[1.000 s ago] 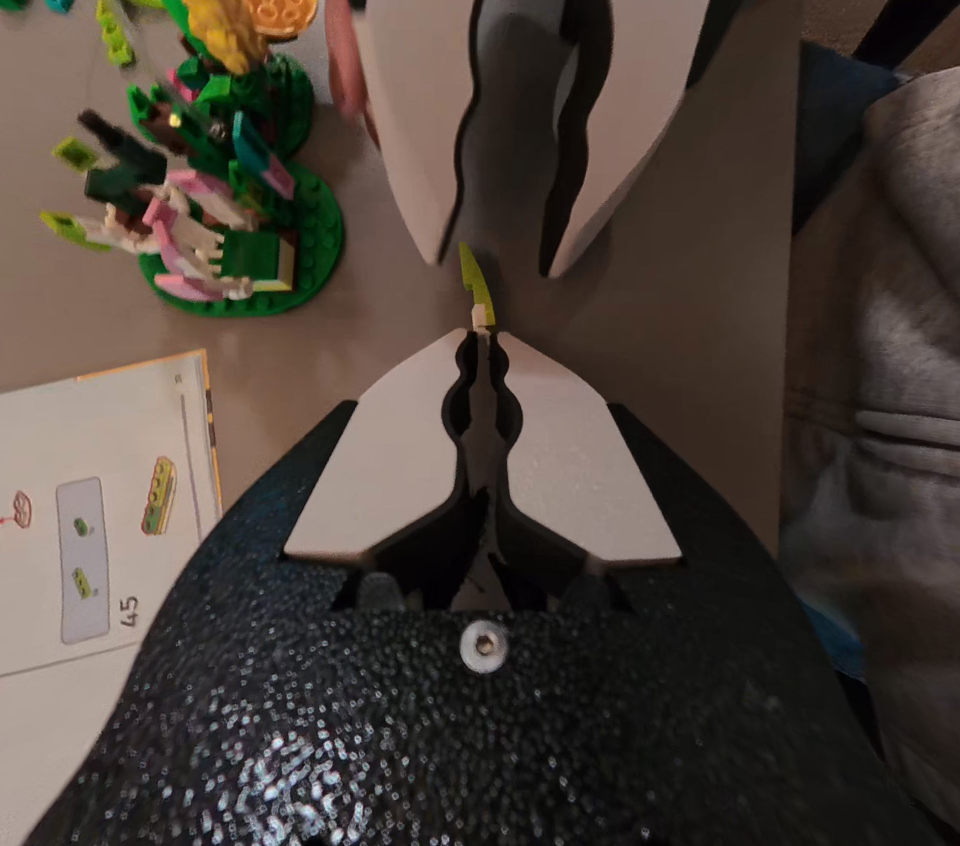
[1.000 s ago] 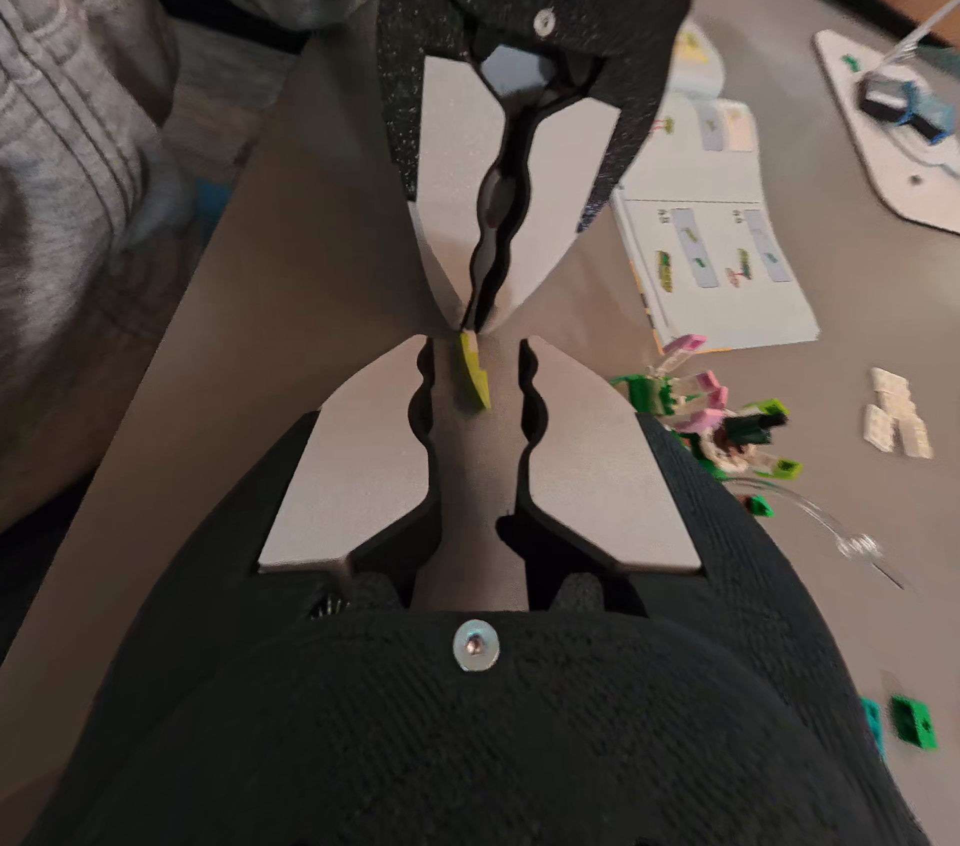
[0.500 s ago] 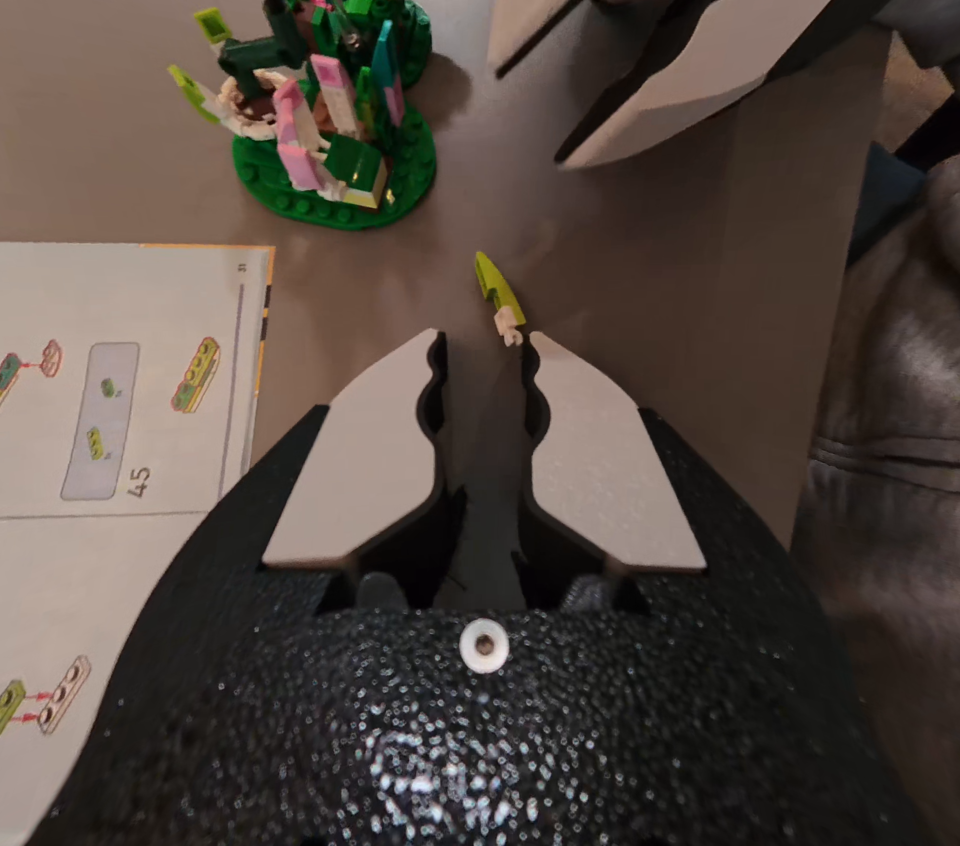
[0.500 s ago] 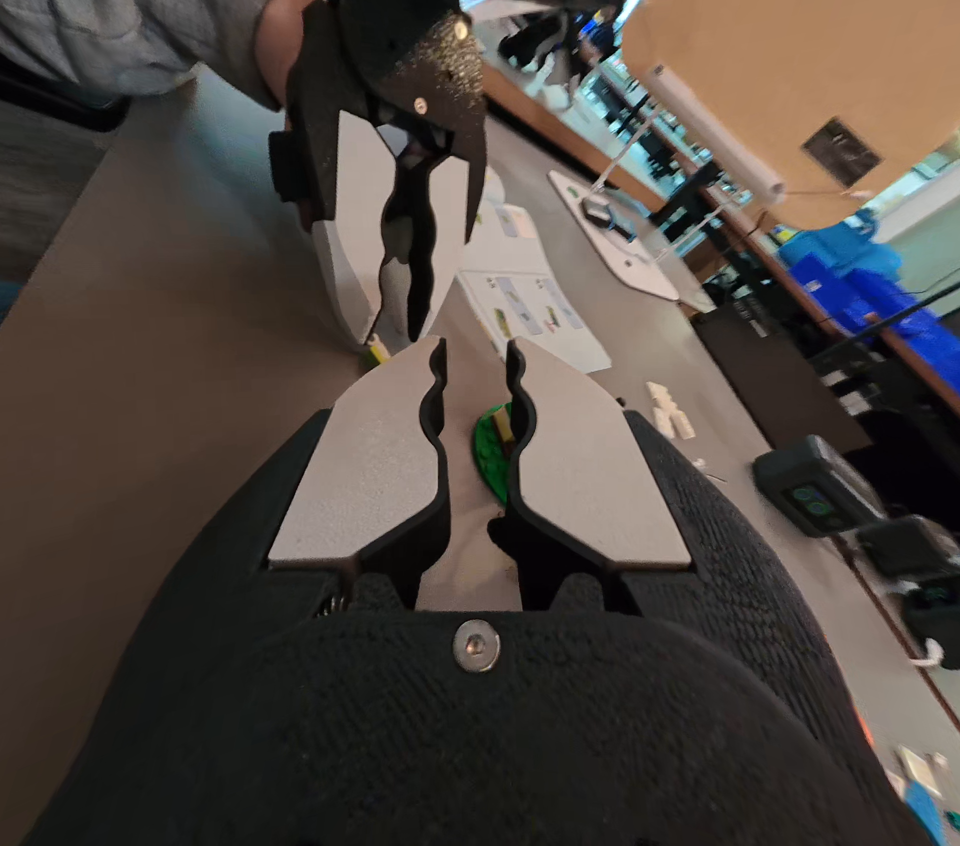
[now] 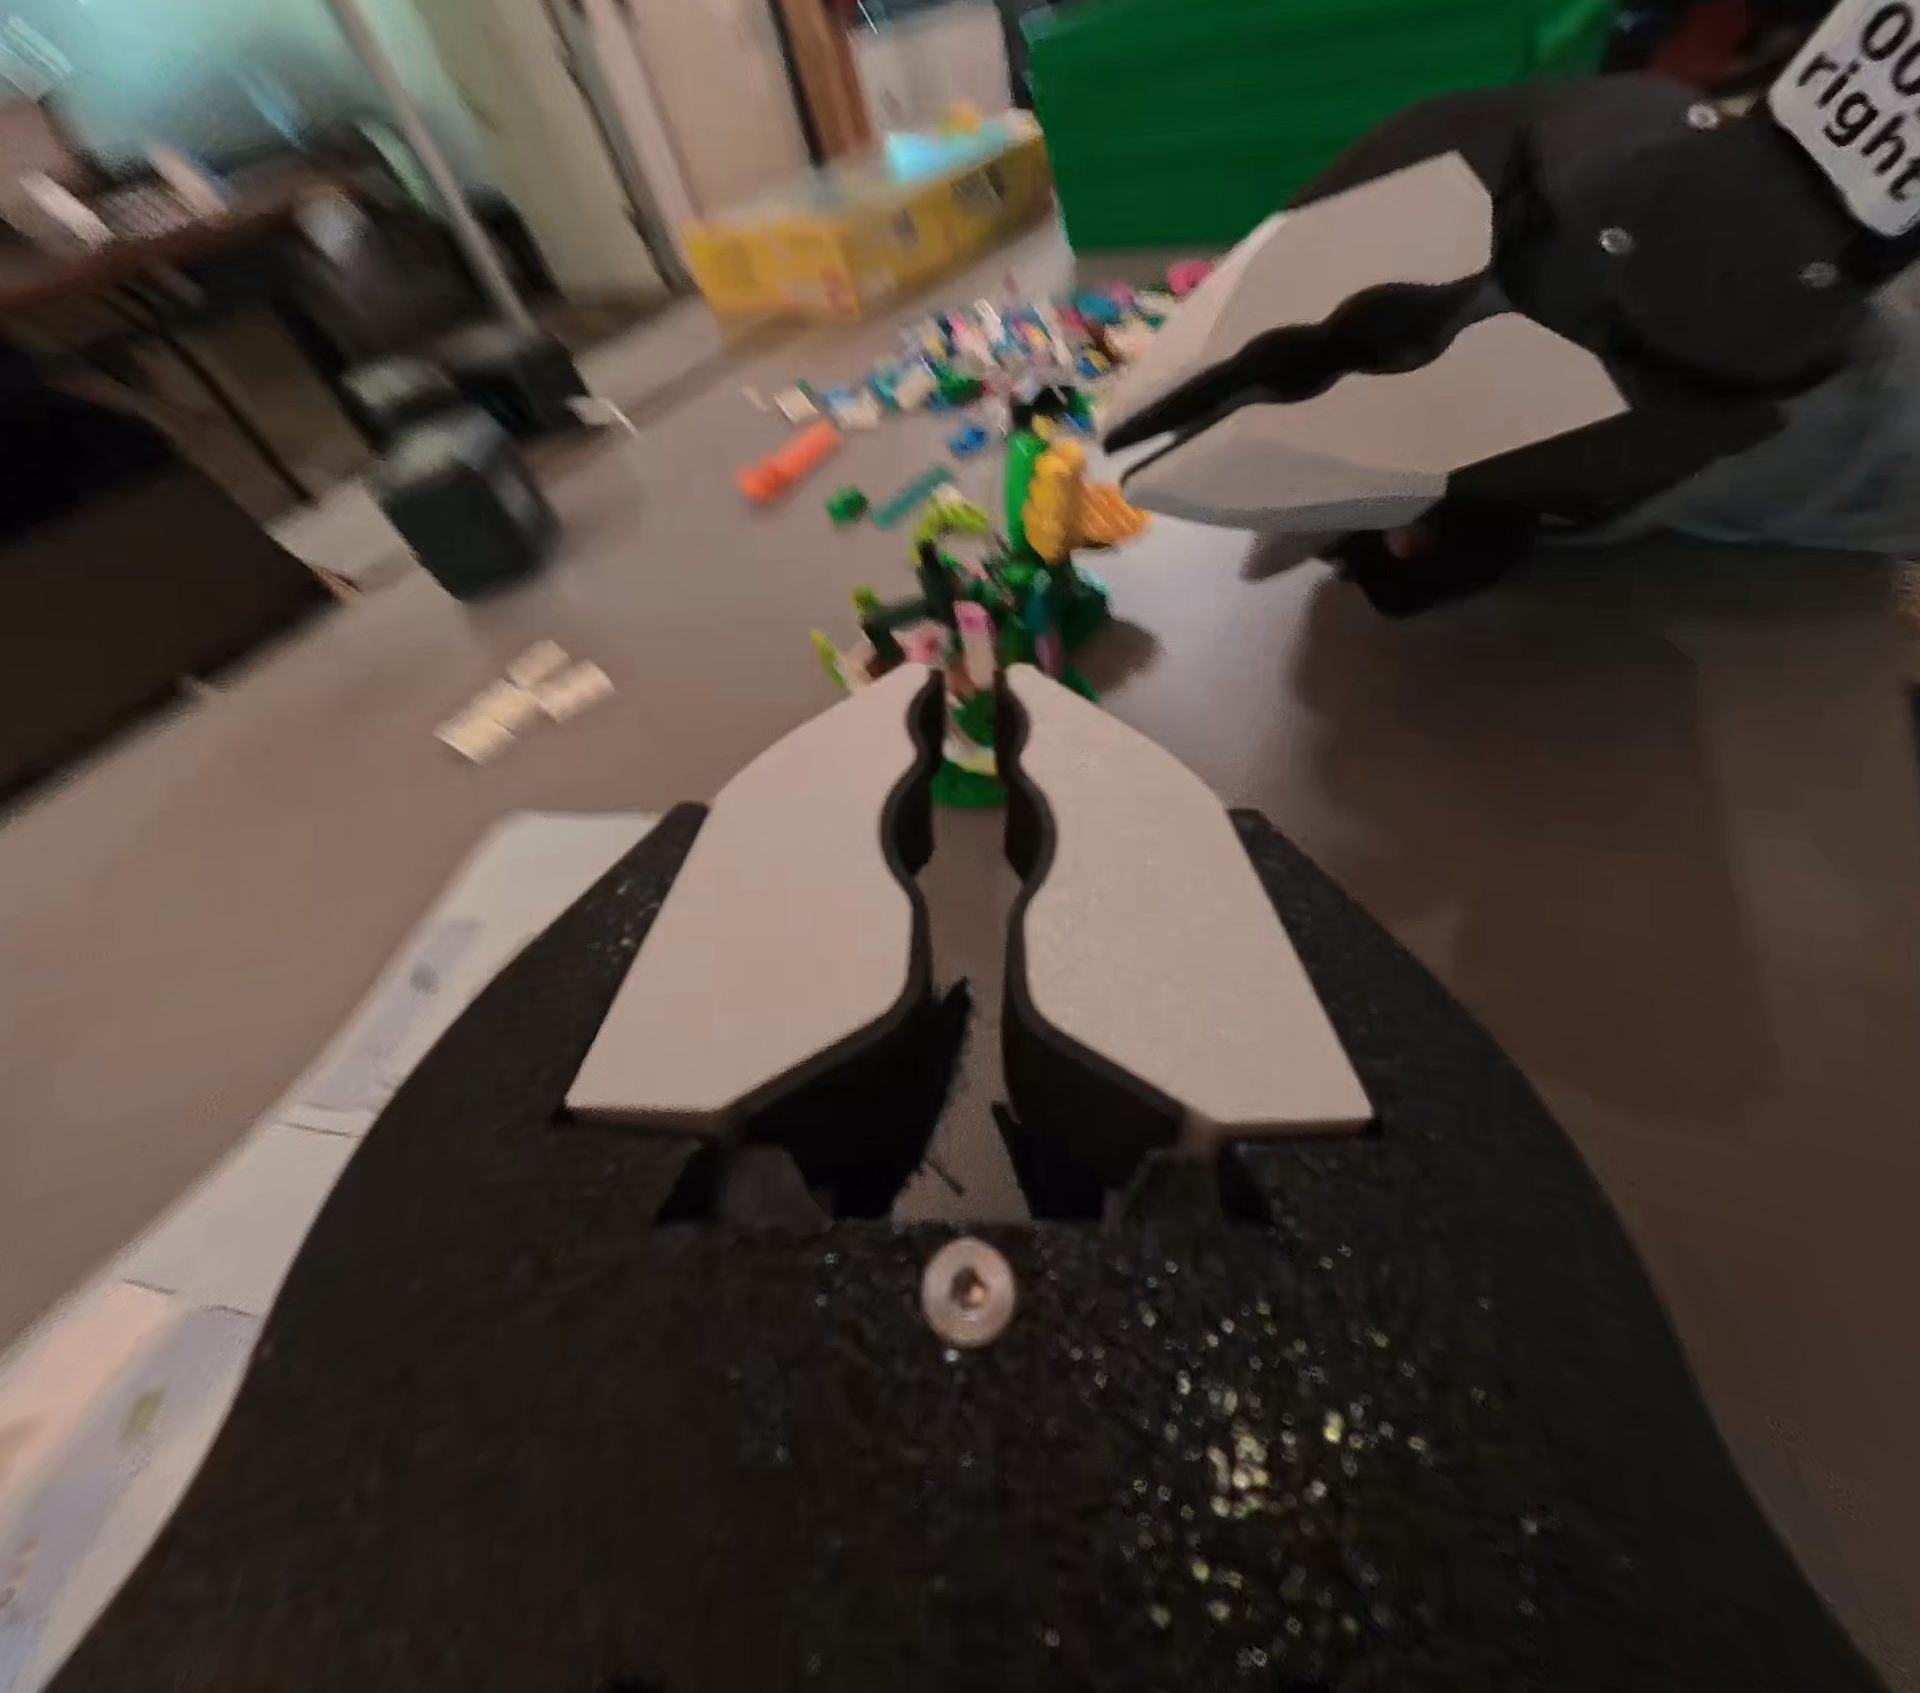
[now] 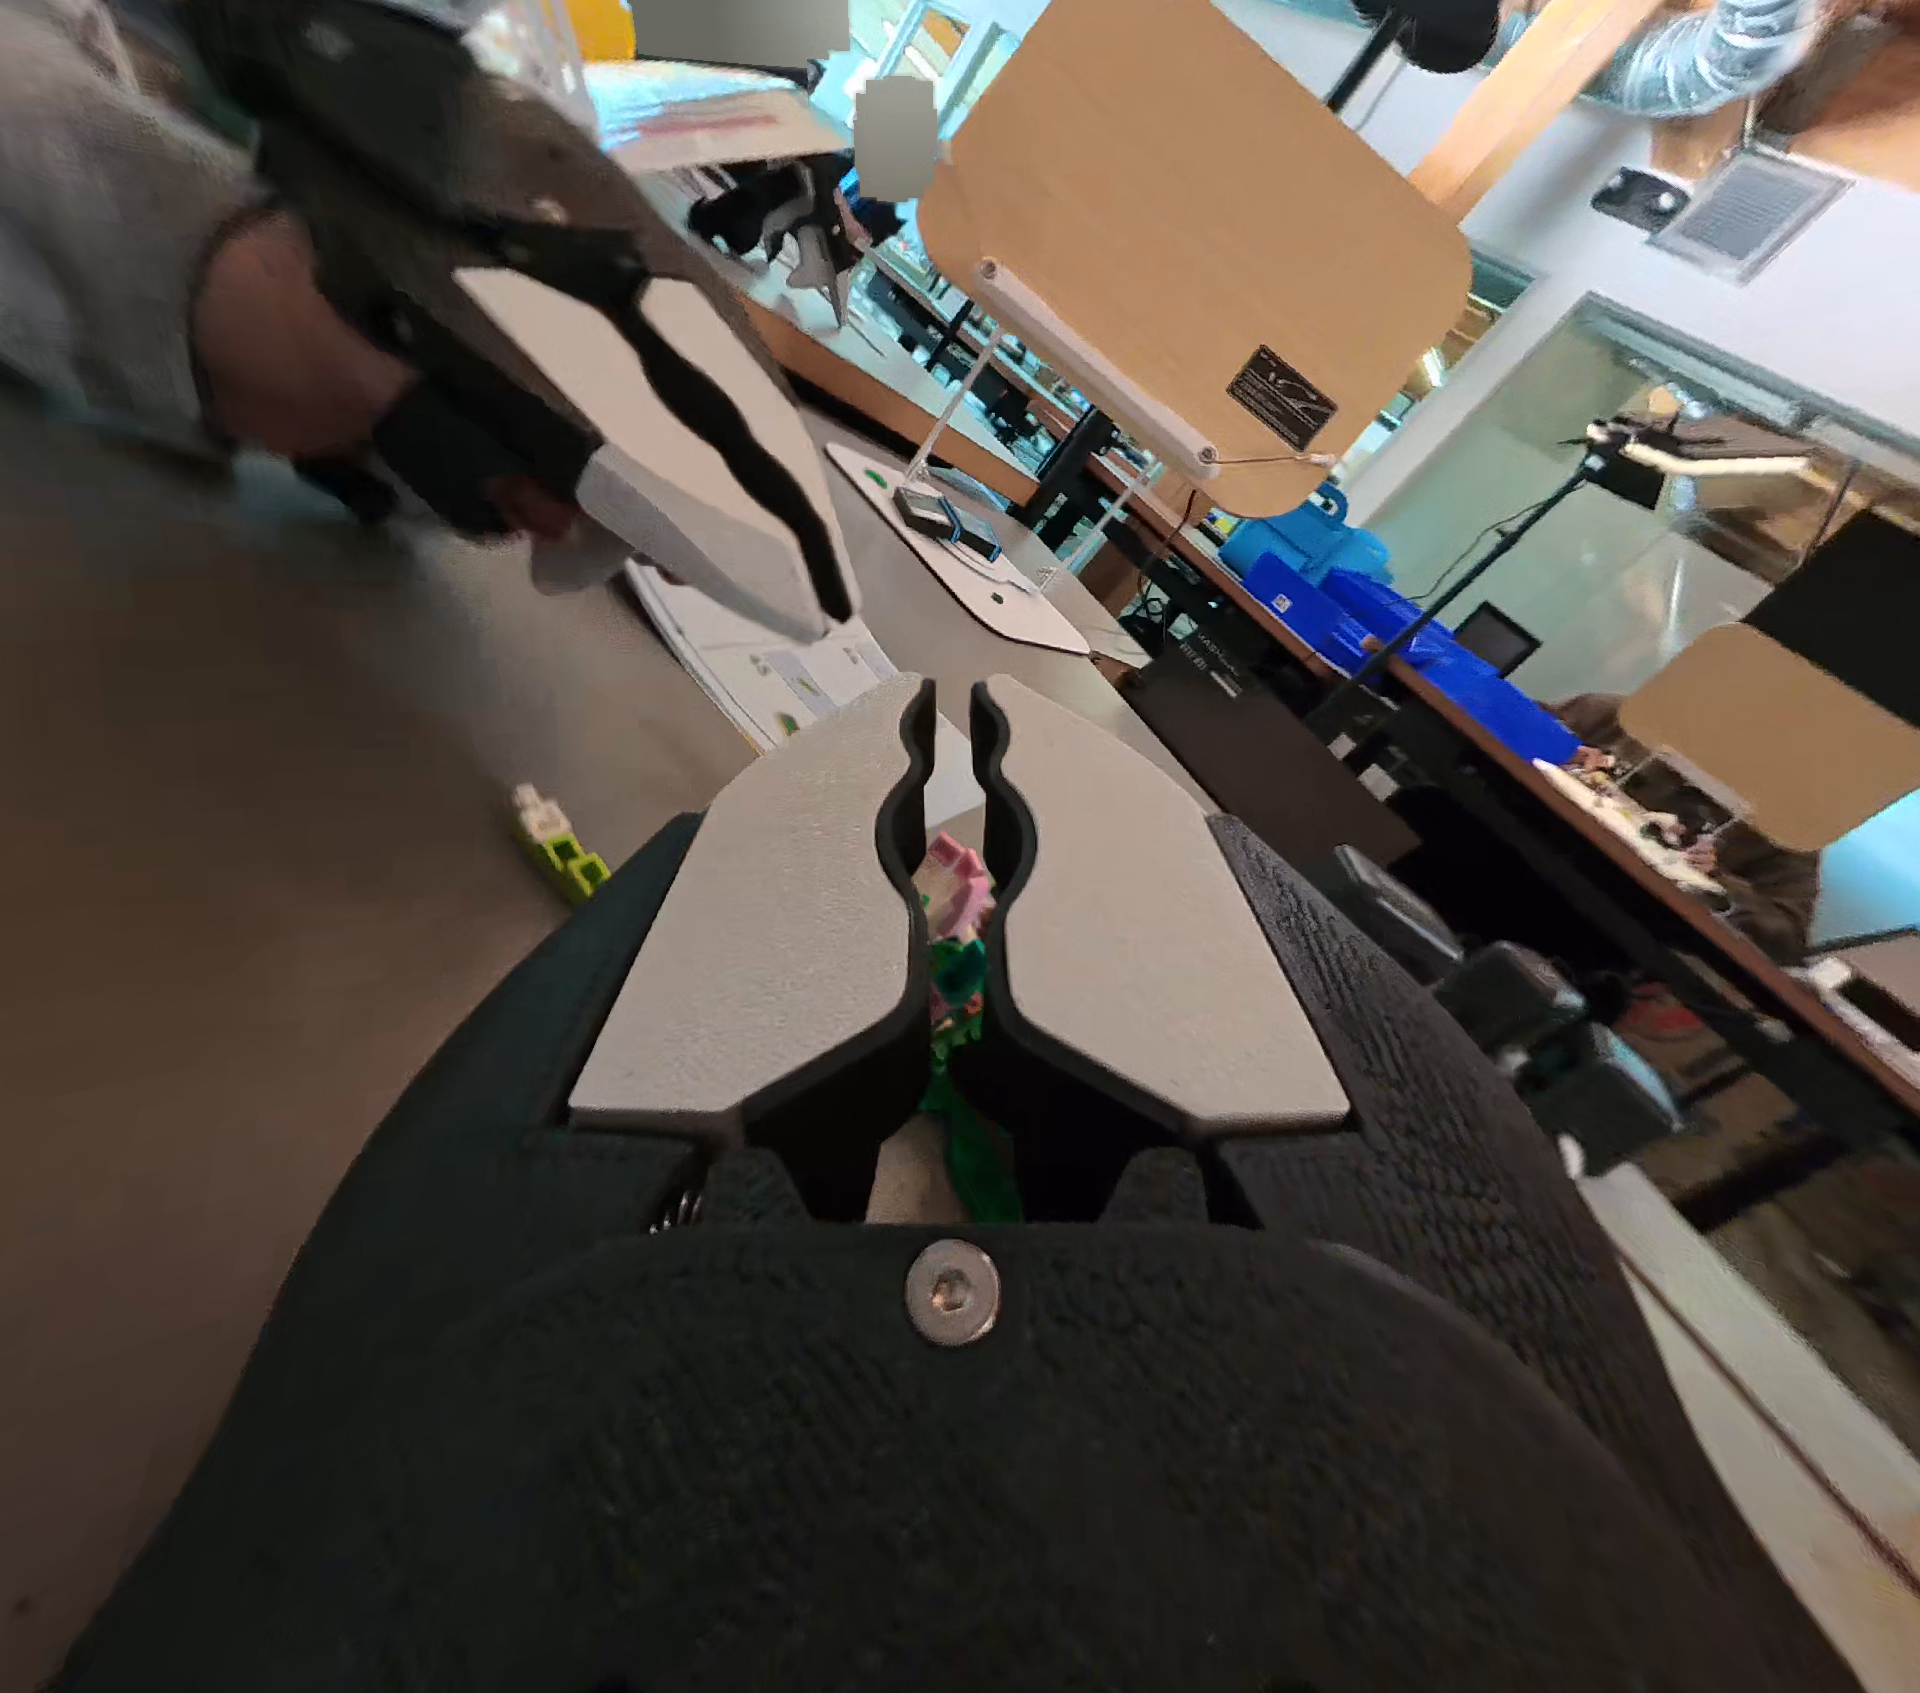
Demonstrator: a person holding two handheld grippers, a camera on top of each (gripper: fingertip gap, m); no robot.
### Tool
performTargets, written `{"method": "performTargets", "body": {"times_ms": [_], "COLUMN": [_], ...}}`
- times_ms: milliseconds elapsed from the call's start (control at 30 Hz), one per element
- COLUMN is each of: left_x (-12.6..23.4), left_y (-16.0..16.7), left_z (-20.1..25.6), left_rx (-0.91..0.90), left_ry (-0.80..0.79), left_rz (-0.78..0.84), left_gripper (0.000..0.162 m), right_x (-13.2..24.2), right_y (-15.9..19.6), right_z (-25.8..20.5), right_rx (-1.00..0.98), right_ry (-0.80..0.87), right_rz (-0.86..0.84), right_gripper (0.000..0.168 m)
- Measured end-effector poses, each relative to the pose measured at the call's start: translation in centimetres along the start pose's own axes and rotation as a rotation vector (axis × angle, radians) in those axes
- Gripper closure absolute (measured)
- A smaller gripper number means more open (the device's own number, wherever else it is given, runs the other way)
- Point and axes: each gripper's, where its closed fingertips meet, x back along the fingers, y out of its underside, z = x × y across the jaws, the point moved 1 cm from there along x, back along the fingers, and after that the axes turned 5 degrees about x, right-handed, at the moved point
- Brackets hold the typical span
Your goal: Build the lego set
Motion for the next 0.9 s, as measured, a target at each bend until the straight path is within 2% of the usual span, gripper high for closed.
{"method": "performTargets", "body": {"times_ms": [33,100,233,400,567,900], "left_x": [0.2,0.6,0.5,1.2,2.7,2.2], "left_y": [-0.6,-1.4,-1.8,-1.7,-3.5,-2.6], "left_z": [-0.2,-0.3,0.0,-1.1,-2.0,-2.4], "left_rx": [-0.067,-0.157,-0.118,-0.219,-0.179,-0.185], "left_ry": [-0.047,-0.107,-0.095,-0.197,-0.265,-0.28], "left_rz": [0.064,0.147,0.167,0.167,0.3,0.23], "left_gripper": [0.162,0.162,0.162,0.162,0.162,0.162], "right_x": [0.0,-0.1,-0.2,-0.4,-0.5,-0.4], "right_y": [-0.1,0.0,0.6,1.0,1.1,1.8], "right_z": [0.2,0.5,0.4,0.5,0.1,0.5], "right_rx": [-0.033,-0.069,-0.038,0.047,0.089,0.163], "right_ry": [0.011,0.025,0.034,0.058,0.049,0.075], "right_rz": [0.003,-0.001,-0.024,-0.048,-0.053,-0.08], "right_gripper": [0.164,0.164,0.165,0.165,0.165,0.167]}}
